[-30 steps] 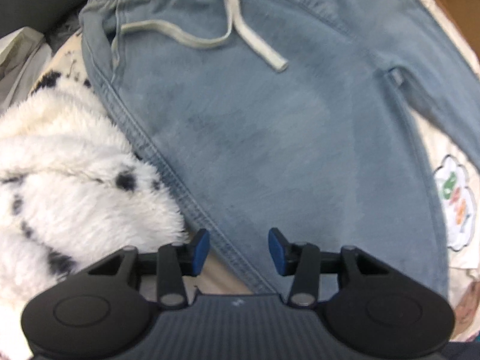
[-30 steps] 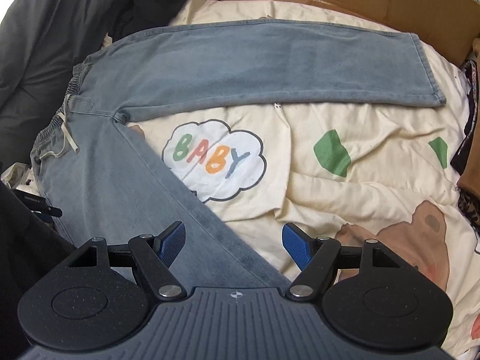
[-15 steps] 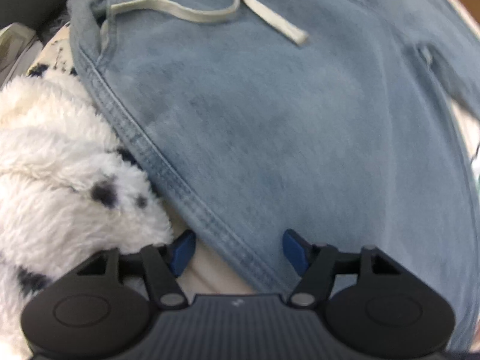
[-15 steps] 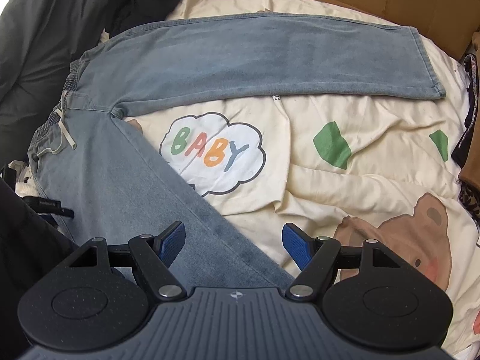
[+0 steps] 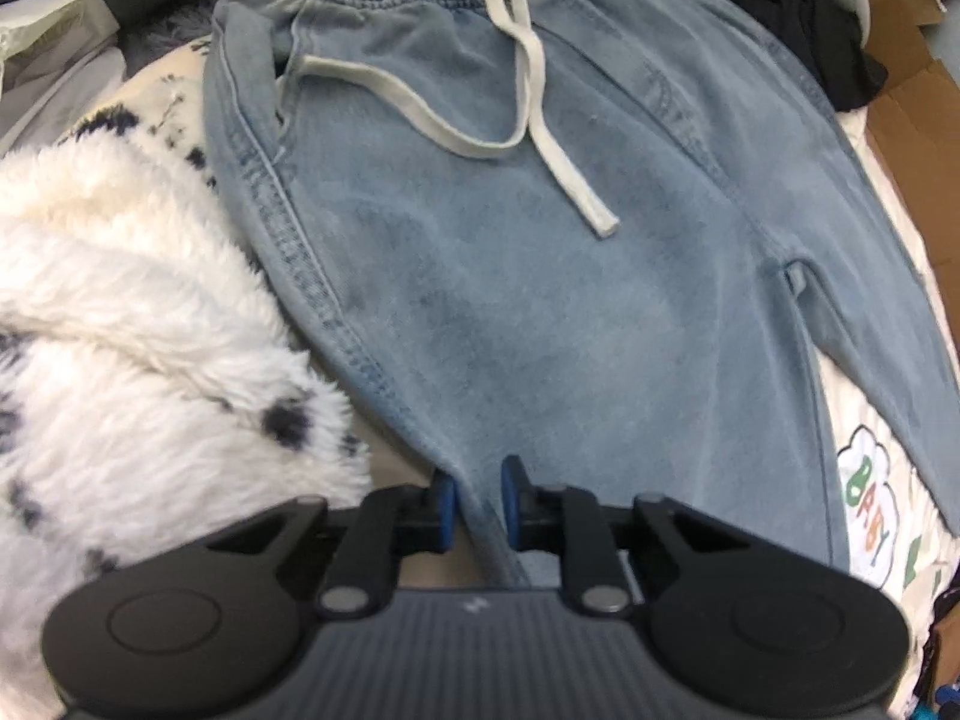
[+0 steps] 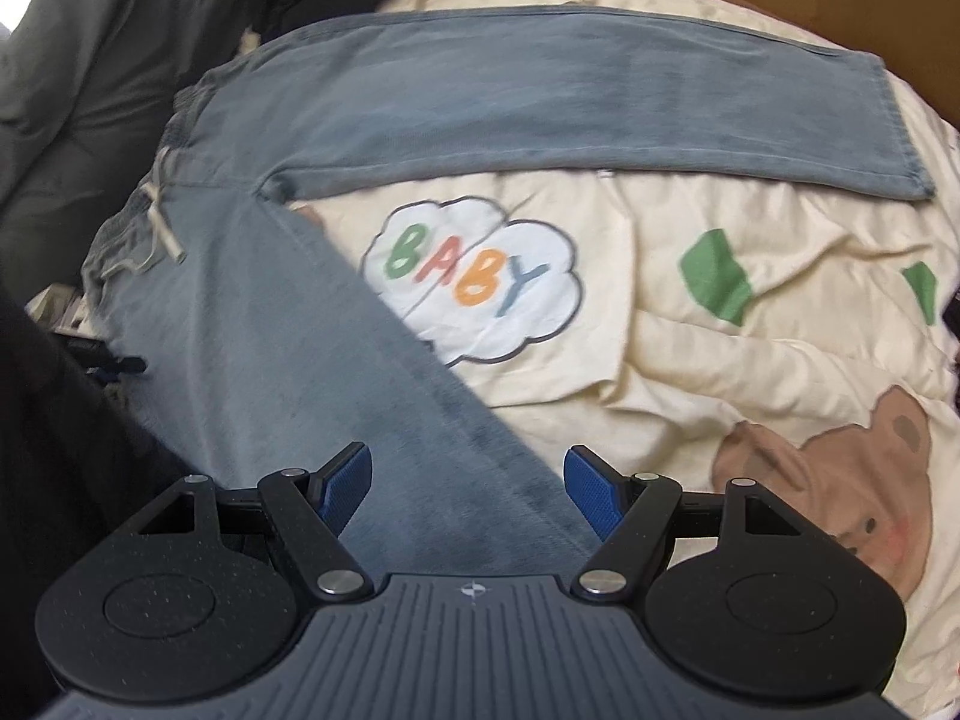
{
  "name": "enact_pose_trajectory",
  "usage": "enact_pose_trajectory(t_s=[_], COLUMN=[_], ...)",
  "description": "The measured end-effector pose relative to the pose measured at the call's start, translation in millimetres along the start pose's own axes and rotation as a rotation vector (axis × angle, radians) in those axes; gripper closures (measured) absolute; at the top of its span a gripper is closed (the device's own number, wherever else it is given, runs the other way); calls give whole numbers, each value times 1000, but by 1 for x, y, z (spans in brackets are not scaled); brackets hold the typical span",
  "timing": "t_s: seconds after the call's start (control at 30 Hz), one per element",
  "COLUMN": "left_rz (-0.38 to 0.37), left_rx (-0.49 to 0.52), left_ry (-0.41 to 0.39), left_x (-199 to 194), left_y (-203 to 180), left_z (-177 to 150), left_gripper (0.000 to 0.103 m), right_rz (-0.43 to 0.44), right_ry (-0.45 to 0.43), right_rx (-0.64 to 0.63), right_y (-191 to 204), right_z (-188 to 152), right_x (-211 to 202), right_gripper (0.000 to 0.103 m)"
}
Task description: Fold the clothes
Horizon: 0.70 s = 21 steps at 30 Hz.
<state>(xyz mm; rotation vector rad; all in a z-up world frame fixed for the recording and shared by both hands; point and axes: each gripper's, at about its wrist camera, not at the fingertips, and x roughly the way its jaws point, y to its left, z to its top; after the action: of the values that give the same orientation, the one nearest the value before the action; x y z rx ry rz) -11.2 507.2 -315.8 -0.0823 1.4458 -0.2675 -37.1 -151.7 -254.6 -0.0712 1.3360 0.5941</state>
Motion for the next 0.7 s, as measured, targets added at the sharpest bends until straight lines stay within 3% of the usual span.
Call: enact_pose_trajectory(t_s=[0.2, 0.4, 0.7], left_rz=[-10, -65, -118], left_rx=[3, -20, -26], left_ry=[6, 2, -18], left_x=[3, -12, -30], left_y=[-1, 6, 15], left_z=[4, 9, -1], left_gripper=[85, 94, 95], right_rz=[39, 77, 112], right_ry=[72, 164, 313], right_rx=[-123, -278, -478], right_y=[27, 70, 123], right_z=[-11, -28, -67], right_x=[17, 40, 81], right_gripper=[28, 31, 36])
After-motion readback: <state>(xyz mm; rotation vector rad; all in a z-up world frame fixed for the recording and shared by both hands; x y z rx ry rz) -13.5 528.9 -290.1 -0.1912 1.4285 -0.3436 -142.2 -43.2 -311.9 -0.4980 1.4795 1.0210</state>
